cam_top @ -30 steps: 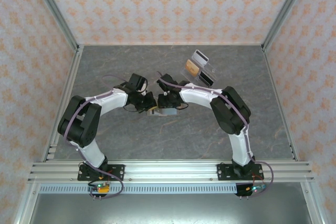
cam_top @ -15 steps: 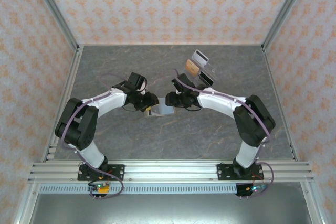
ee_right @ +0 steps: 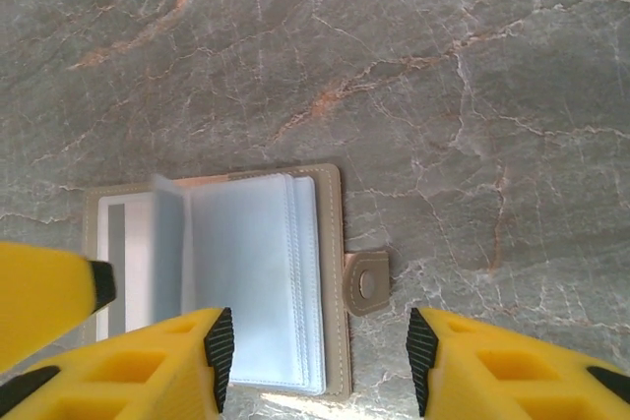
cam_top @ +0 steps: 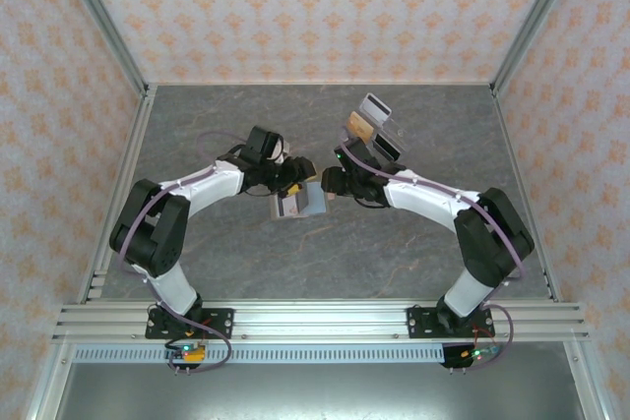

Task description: Take the credit cards out of the card holder

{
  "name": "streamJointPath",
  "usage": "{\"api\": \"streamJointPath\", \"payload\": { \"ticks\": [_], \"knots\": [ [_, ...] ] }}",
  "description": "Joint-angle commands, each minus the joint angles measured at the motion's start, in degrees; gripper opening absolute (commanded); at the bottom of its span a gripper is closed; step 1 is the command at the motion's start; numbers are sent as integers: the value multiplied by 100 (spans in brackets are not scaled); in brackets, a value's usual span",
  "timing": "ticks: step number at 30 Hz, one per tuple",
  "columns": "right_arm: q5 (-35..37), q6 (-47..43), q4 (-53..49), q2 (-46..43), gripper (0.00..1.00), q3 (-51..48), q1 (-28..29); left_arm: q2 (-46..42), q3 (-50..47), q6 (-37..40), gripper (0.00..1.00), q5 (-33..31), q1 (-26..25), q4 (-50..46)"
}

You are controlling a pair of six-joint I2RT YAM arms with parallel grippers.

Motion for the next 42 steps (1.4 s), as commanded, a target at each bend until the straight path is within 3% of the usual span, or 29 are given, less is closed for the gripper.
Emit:
{"api": "streamJointPath", "payload": {
  "ticks": [1,8,12,24,29,42],
  "knots": [
    [-173,-241,231,-121,51,4,-20,62,124,-234,61,-190,-18,189],
    [-623,-327,296,95,45,123,-20,14,88,-69,59,-460,32,-105],
    [-877,-387,121,439,36,379,31,-154,-245,15,51,-773,177,-253],
    [-752,-416,-500,1330,32,1006,261,-14,-593,57,34,-509,255,-16],
    [-499,-442,-764,1520,32,1184,261,201,-602,29,32,-168,248,255],
    [-674,-454,-858,1795,24,1314,261,461,-589,90,29,-132,255,236]
  ]
}}
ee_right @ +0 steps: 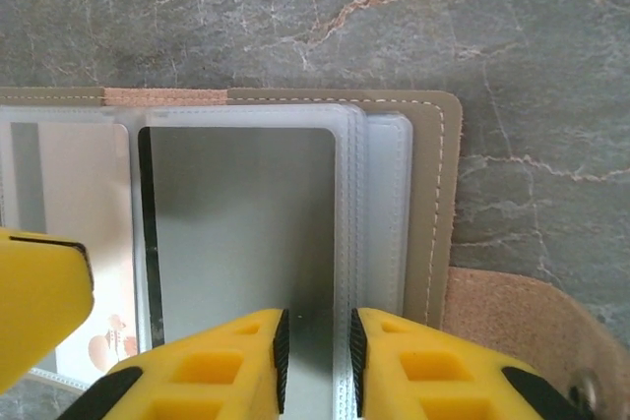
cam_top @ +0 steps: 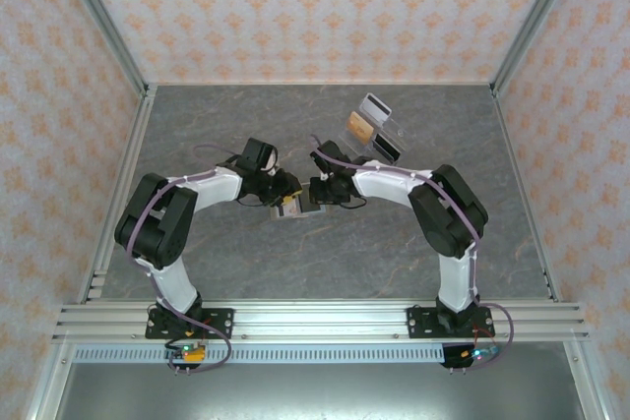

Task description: Take the credit cards out of the card holder

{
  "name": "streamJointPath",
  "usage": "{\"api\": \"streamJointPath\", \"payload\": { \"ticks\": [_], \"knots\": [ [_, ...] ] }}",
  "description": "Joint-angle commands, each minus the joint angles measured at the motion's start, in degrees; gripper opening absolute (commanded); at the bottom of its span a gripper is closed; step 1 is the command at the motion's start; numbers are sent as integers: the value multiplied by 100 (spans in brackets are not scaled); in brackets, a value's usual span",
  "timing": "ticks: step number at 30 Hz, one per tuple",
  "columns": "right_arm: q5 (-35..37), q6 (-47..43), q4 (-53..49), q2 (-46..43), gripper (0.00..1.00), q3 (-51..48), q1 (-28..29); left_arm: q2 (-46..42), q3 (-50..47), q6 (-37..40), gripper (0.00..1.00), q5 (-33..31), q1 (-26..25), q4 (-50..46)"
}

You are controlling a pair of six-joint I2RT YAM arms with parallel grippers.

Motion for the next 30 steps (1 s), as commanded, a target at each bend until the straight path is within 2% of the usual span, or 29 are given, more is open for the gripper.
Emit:
{"api": "streamJointPath", "payload": {
  "ticks": [1,10,21,30],
  "knots": [
    [60,-54,-163,96,23,146,12,173,-15,125,28,67,1,26],
    [-5,-41,-216,194,19,203,4,253,16,197,24,187,-3,102],
    [-2,-53,-354,324,16,310,3,148,129,791,20,433,-7,-89],
    [123,-80,-531,403,15,402,-13,-102,-143,859,19,778,23,658]
  ]
}}
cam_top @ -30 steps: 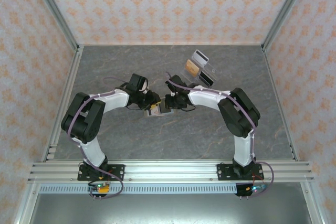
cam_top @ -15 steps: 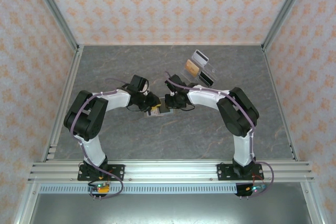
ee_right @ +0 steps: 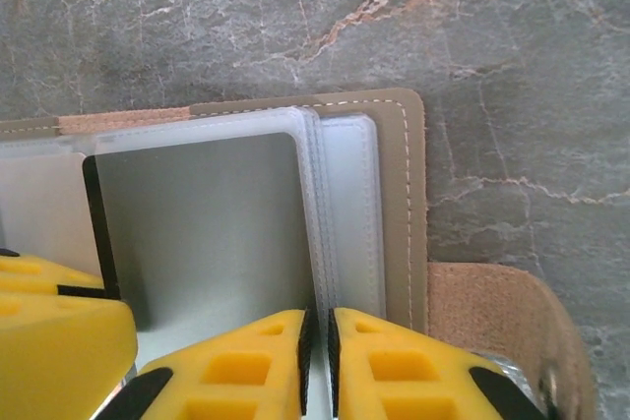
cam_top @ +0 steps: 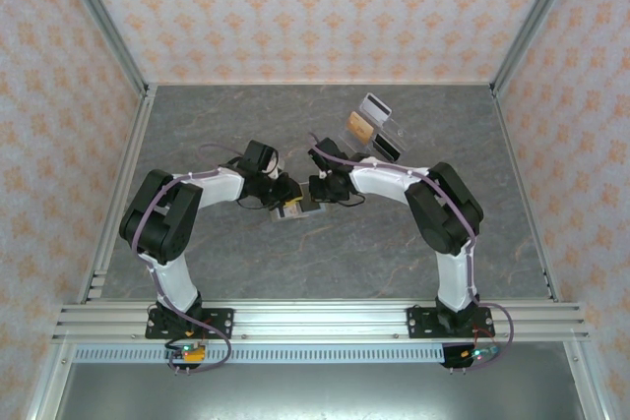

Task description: Take the credit cards out of the card holder

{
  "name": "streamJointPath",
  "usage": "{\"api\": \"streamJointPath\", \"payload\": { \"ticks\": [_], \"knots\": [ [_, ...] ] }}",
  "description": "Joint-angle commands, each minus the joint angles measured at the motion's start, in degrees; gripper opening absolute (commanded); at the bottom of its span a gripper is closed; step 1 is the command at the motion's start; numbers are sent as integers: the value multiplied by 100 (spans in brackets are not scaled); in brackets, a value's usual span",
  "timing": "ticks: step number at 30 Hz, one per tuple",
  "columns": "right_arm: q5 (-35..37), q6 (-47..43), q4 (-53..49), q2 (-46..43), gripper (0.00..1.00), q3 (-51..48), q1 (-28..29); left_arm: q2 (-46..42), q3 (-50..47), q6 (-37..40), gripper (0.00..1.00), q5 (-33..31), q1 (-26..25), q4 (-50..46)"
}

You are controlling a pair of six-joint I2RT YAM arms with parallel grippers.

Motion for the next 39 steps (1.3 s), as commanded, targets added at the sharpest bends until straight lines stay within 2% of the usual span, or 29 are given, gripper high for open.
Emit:
{"api": "streamJointPath", "payload": {
  "ticks": [1,8,23,36,39],
  "knots": [
    [108,-53,-269,212,15,111,14,-295,-104,126,19,379,29,579],
    [148,-19,-366,277,15,150,9,-391,-265,21,15,402,110,903],
    [183,20,-534,398,13,235,-43,-407,-416,90,6,360,249,822],
    [196,77,-534,411,12,216,-128,-614,-596,570,5,6,447,151],
    [147,85,-461,364,12,167,-149,-737,-618,664,2,-44,519,-9]
  ]
}}
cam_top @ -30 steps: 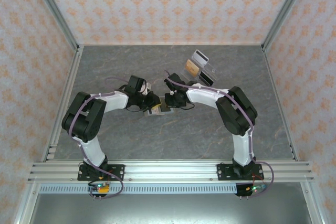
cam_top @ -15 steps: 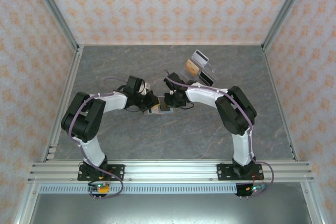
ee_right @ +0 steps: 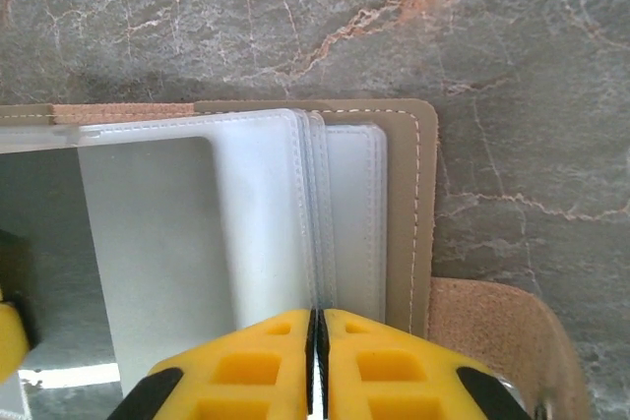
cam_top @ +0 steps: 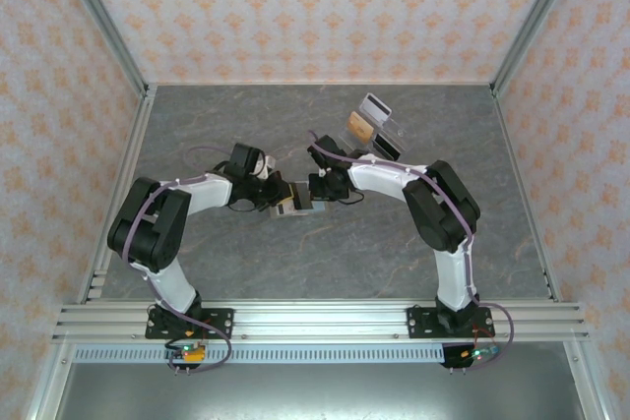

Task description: Take the credit cards out of the card holder

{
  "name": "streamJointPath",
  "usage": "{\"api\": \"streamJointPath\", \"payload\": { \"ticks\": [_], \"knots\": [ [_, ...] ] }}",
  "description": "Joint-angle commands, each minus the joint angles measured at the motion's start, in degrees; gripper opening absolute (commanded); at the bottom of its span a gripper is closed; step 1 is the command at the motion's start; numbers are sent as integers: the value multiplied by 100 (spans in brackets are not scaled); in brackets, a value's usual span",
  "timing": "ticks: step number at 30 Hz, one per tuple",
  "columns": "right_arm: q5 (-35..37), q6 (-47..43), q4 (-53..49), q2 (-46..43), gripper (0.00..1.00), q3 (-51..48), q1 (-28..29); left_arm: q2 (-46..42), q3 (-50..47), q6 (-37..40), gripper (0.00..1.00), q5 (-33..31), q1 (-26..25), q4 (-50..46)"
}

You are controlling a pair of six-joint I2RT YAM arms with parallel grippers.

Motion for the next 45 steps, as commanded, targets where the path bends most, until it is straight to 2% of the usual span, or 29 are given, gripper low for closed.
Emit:
{"api": "streamJointPath", "payload": {
  "ticks": [1,5,9,11,16,22,27,33,39,45],
  "knots": [
    [134,60,-183,187,12,-103,-82,-285,-76,283,1,-186,113,-375],
    [-150,132,293,-92,13,-412,-89,-498,-63,456,0,-323,144,-648],
    [-306,143,717,-601,19,-675,-124,-818,-48,672,0,-546,170,-995],
    [-367,163,860,-886,25,-785,-159,-950,-29,768,0,-647,202,-1196],
    [-839,193,1251,-1506,53,-1056,-178,-1283,-36,847,0,-787,252,-1490],
    [-1648,376,1692,-1554,68,-1135,-228,-1808,-52,603,0,-862,252,-1445],
    [-2524,809,2419,-1406,73,-1126,-390,-2206,-190,13,0,-852,237,-806],
    [-3460,1471,3323,-1127,75,-1075,-671,-2346,-263,-616,0,-241,211,31],
    [-3986,2218,4398,-968,75,-1190,-885,-2267,-175,-729,0,64,215,218],
    [-4244,2423,4673,-787,72,-1137,-885,-2086,-200,-976,0,361,213,602]
  ]
}}
